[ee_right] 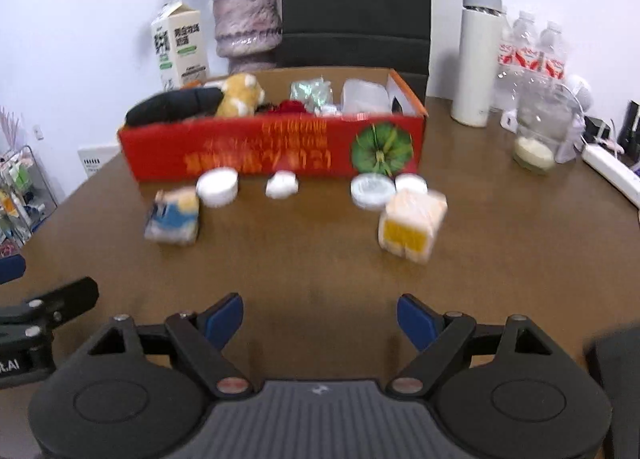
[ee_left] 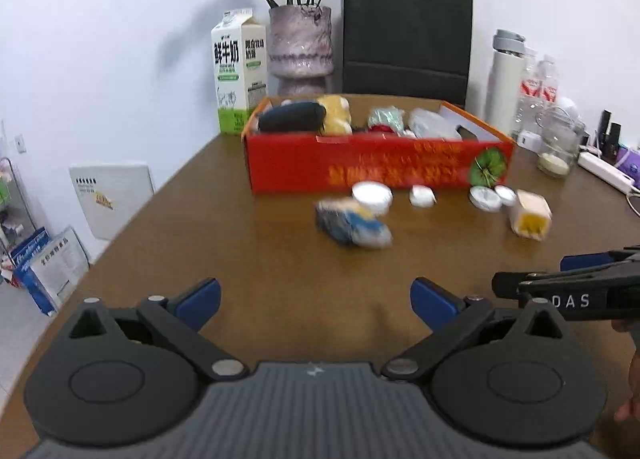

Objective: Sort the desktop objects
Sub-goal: 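Move both open tools back toward the remaining table items, then grasp the blue snack packet with the left tool while the right tool grasps the white cube charger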

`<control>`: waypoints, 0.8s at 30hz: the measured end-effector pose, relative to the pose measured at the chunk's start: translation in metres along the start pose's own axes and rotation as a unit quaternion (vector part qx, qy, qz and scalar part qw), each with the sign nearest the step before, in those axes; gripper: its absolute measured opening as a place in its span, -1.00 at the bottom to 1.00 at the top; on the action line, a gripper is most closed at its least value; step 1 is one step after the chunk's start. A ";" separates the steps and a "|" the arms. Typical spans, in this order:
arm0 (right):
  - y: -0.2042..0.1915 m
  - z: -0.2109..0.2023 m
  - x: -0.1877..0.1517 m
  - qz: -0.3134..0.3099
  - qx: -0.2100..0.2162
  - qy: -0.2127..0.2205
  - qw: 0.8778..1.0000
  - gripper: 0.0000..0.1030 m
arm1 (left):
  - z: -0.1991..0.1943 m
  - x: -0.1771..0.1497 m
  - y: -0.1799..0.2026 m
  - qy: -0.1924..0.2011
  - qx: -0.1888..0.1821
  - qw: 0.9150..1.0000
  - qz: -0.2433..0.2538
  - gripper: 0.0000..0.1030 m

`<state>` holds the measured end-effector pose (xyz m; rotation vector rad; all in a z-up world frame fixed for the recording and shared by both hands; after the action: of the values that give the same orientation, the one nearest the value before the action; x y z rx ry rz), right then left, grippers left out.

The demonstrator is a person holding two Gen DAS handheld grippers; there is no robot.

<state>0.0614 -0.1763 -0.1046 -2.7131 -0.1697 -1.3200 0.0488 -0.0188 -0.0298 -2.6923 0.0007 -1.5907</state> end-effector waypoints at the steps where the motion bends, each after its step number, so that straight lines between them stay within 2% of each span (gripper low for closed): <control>1: -0.002 -0.004 -0.007 -0.001 0.003 -0.002 1.000 0.63 | -0.005 -0.007 0.000 0.001 0.009 1.000 0.005 1.00; 4: -0.008 -0.022 -0.029 -0.008 0.005 0.008 1.000 0.66 | -0.015 -0.022 -0.003 -0.005 0.029 1.000 0.009 1.00; 7: -0.010 -0.037 -0.040 -0.016 -0.003 0.023 1.000 0.68 | -0.024 -0.030 -0.004 -0.011 0.015 1.000 -0.007 1.00; 11: -0.010 -0.049 -0.048 -0.013 -0.001 0.030 0.999 0.69 | -0.032 -0.034 0.001 -0.010 0.006 1.000 -0.004 1.00; 17: -0.002 -0.051 -0.043 -0.006 -0.004 0.036 0.999 0.69 | -0.024 -0.022 0.004 -0.009 -0.002 1.000 -0.017 1.00; 21: 0.005 -0.051 -0.031 0.005 0.005 0.044 0.999 0.69 | -0.005 -0.004 0.007 -0.009 -0.013 1.000 -0.024 1.00; 24: 0.011 -0.047 -0.020 0.011 0.005 0.053 0.999 0.69 | 0.021 0.016 0.016 -0.011 -0.037 0.999 -0.032 1.00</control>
<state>0.0147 -0.1958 -0.0922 -2.6224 -0.1363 -1.4481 0.0751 -0.0347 -0.0262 -2.7936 -0.0288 -1.6078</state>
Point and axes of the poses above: each gripper's, at about its wrist camera, not at the fingertips, and z roughly the way its jaws point, y to its right, x to its top, the point moved 8 cm from there along z, roughly the way its jaws point, and after that the axes turned 5 degrees about y, right-handed, at the moved point
